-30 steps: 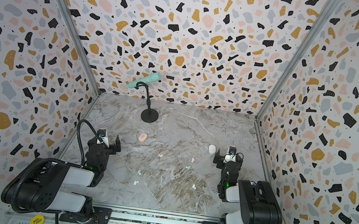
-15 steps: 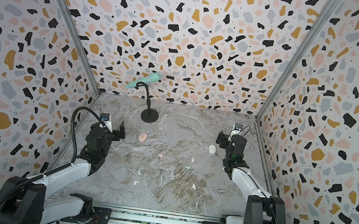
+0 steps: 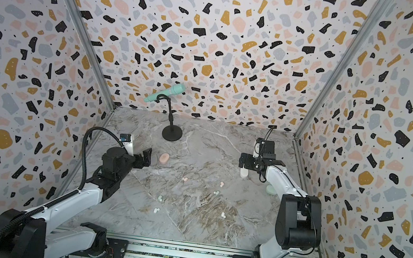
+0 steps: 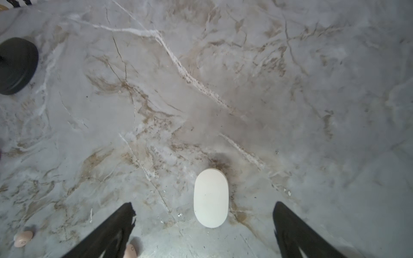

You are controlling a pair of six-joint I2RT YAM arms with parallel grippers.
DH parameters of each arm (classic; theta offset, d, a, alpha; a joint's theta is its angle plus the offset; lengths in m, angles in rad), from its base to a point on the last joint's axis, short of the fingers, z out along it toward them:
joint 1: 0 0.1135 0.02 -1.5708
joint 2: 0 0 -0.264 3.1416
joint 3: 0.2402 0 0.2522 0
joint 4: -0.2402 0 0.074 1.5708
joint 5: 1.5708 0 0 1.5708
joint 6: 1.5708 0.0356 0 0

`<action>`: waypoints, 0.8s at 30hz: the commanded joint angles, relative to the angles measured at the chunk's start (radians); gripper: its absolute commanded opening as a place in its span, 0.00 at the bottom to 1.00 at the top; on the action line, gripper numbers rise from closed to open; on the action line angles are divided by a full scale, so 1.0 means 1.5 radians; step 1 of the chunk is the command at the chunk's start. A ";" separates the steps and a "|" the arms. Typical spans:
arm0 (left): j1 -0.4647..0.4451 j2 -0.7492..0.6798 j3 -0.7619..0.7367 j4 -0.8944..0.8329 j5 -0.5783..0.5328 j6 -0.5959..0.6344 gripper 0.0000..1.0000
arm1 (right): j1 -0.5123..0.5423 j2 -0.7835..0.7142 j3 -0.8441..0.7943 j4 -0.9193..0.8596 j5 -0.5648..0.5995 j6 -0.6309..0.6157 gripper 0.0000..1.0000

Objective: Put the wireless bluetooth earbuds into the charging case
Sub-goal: 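Reach the right gripper down to the white charging case and grasp it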

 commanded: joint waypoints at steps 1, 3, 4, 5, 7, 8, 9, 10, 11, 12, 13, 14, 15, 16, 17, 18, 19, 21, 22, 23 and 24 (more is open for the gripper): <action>-0.005 -0.008 0.009 -0.004 0.034 -0.021 1.00 | 0.002 0.023 0.039 -0.075 -0.012 -0.006 0.97; -0.008 -0.006 0.015 -0.005 0.039 -0.021 1.00 | 0.002 0.049 0.054 -0.083 -0.003 -0.011 0.97; -0.008 -0.004 0.016 -0.004 0.043 -0.020 1.00 | 0.002 0.060 0.063 -0.084 -0.006 -0.015 0.96; -0.008 -0.002 0.018 -0.005 0.047 -0.018 1.00 | 0.003 0.070 0.070 -0.086 -0.008 -0.016 0.95; -0.008 -0.001 0.019 -0.007 0.050 -0.016 1.00 | 0.006 0.094 0.086 -0.091 -0.009 -0.020 0.95; -0.009 -0.001 0.019 -0.006 0.052 -0.017 1.00 | 0.010 0.107 0.093 -0.095 -0.006 -0.024 0.94; -0.009 -0.002 0.018 -0.004 0.054 -0.017 1.00 | 0.015 0.121 0.101 -0.100 -0.002 -0.027 0.94; -0.009 -0.001 0.017 -0.002 0.056 -0.017 1.00 | 0.019 0.133 0.108 -0.104 -0.001 -0.030 0.94; -0.010 -0.001 0.016 -0.001 0.056 -0.017 1.00 | 0.023 0.145 0.113 -0.108 0.001 -0.032 0.94; -0.009 0.000 0.015 0.000 0.056 -0.018 1.00 | 0.029 0.155 0.117 -0.108 0.000 -0.035 0.94; -0.010 0.002 0.015 0.001 0.056 -0.018 1.00 | 0.033 0.162 0.121 -0.108 -0.001 -0.037 0.94; -0.011 0.003 0.015 0.001 0.056 -0.018 1.00 | 0.039 0.172 0.125 -0.108 -0.003 -0.040 0.94; -0.011 0.004 0.016 0.001 0.055 -0.018 1.00 | 0.044 0.177 0.131 -0.111 -0.003 -0.043 0.94; -0.011 0.006 0.016 0.001 0.054 -0.017 1.00 | 0.049 0.181 0.135 -0.113 -0.005 -0.046 0.94; -0.011 0.007 0.017 0.001 0.053 -0.017 1.00 | 0.056 0.184 0.139 -0.116 -0.007 -0.048 0.94; -0.011 0.007 0.017 0.001 0.052 -0.016 1.00 | 0.062 0.186 0.144 -0.119 -0.011 -0.051 0.94; -0.011 0.008 0.017 0.001 0.051 -0.017 1.00 | 0.068 0.187 0.147 -0.123 -0.014 -0.055 0.94; -0.011 0.009 0.017 0.001 0.050 -0.015 1.00 | 0.082 0.187 0.154 -0.131 -0.020 -0.064 0.94; -0.010 0.009 0.017 0.001 0.049 -0.015 1.00 | 0.089 0.187 0.156 -0.134 -0.022 -0.069 0.94; -0.010 0.010 0.017 0.001 0.049 -0.016 1.00 | 0.096 0.186 0.158 -0.138 -0.024 -0.076 0.93; -0.011 0.011 0.017 0.001 0.049 -0.015 1.00 | 0.103 0.186 0.160 -0.144 -0.023 -0.082 0.93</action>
